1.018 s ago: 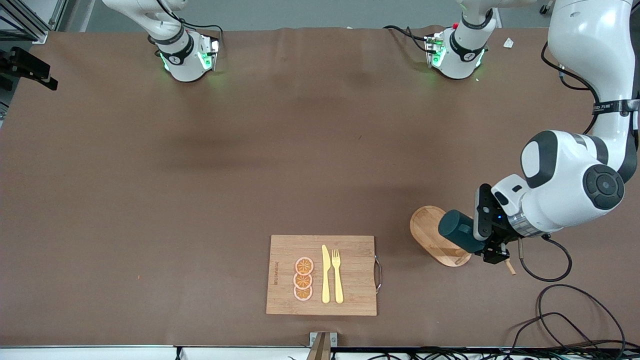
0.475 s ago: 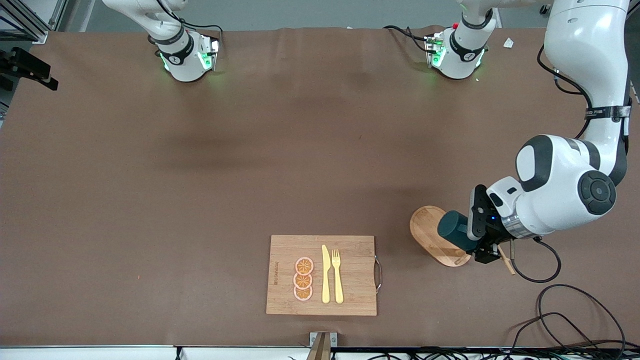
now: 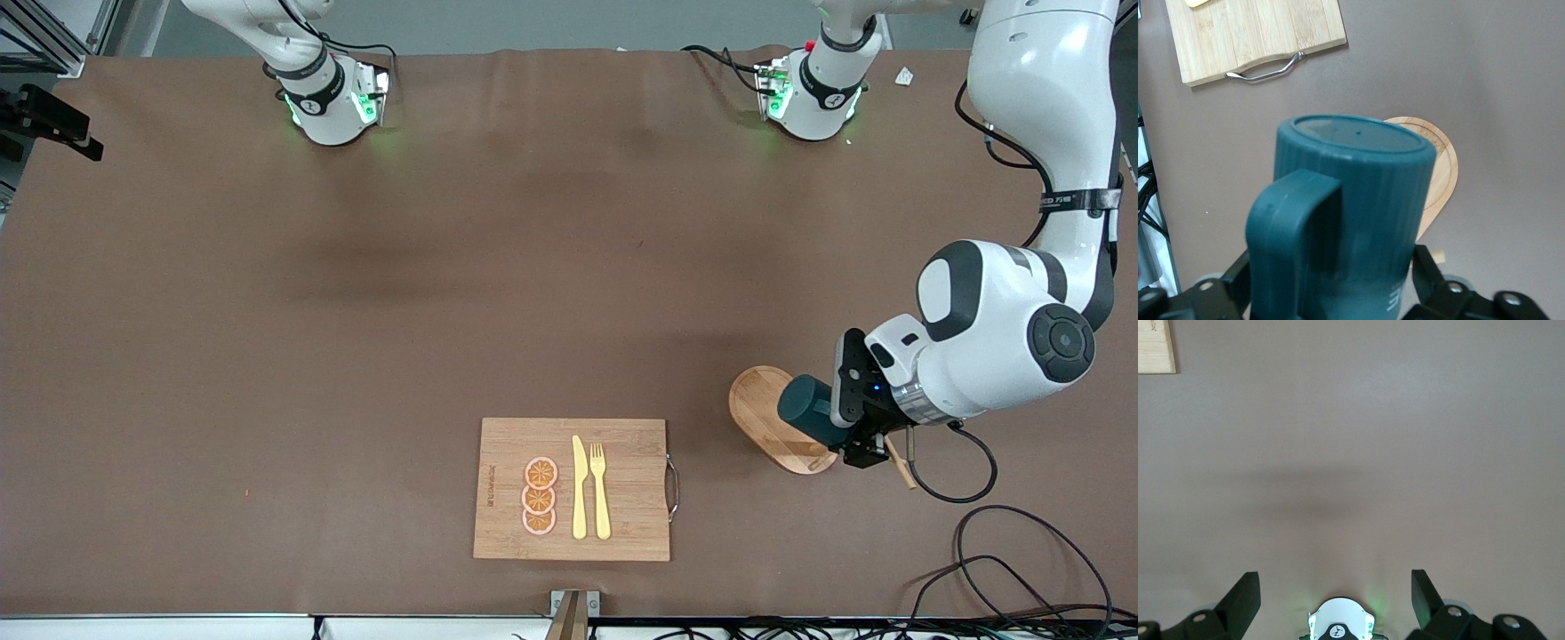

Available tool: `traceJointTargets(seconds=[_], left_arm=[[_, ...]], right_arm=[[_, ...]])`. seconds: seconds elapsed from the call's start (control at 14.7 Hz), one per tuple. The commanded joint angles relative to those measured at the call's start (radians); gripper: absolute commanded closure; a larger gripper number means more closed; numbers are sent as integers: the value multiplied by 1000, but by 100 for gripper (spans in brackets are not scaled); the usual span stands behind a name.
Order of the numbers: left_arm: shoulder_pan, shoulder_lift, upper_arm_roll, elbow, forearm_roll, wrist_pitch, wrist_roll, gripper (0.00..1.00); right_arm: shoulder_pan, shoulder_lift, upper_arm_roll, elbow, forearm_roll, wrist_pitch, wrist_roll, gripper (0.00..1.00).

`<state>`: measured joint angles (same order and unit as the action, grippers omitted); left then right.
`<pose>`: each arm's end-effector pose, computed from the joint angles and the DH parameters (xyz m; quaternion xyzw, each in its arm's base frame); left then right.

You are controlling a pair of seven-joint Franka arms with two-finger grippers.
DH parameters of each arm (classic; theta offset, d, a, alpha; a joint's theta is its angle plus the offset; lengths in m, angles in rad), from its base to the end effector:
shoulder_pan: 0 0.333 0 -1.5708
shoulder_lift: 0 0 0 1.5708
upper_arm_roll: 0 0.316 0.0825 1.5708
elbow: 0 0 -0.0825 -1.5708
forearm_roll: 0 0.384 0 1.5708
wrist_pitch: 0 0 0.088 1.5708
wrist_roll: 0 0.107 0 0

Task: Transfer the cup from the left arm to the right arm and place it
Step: 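Close the left gripper on the teal mug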

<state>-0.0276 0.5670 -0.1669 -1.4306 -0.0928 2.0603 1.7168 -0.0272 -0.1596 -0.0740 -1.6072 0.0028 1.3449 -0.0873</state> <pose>0.7070 -0.1216 0.3751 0.6026 -0.7927 0.0842 0.0382 0.4761 -0.0515 0.6715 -0.9986 0.0059 0.0506 0.0120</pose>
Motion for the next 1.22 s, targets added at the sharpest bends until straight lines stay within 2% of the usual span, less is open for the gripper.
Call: traceJointTargets(seconds=[0.0,0.14,0.2,0.95,1.15], left_arm=[[-3,27,0,19,-15,1,27,32],[-3,25,0,21,-16,1,46,48],[-5,24,0,22,-16,1,46,50],[-20,-41,-40,84,-18,-118,7,50],[-22,-56,-77,84,-16,-144,-38,50]], right_arm=[[-8,-12,2,-14,5,10,-8,0],[-8,-12,2,-14,5,10,-8,0],[-8,-12,0,-14,5,10,-8,0],[-8,-12,-1,-14,5,10,-8,0],[-8,-12,-1,-14,5,11,-8,0]])
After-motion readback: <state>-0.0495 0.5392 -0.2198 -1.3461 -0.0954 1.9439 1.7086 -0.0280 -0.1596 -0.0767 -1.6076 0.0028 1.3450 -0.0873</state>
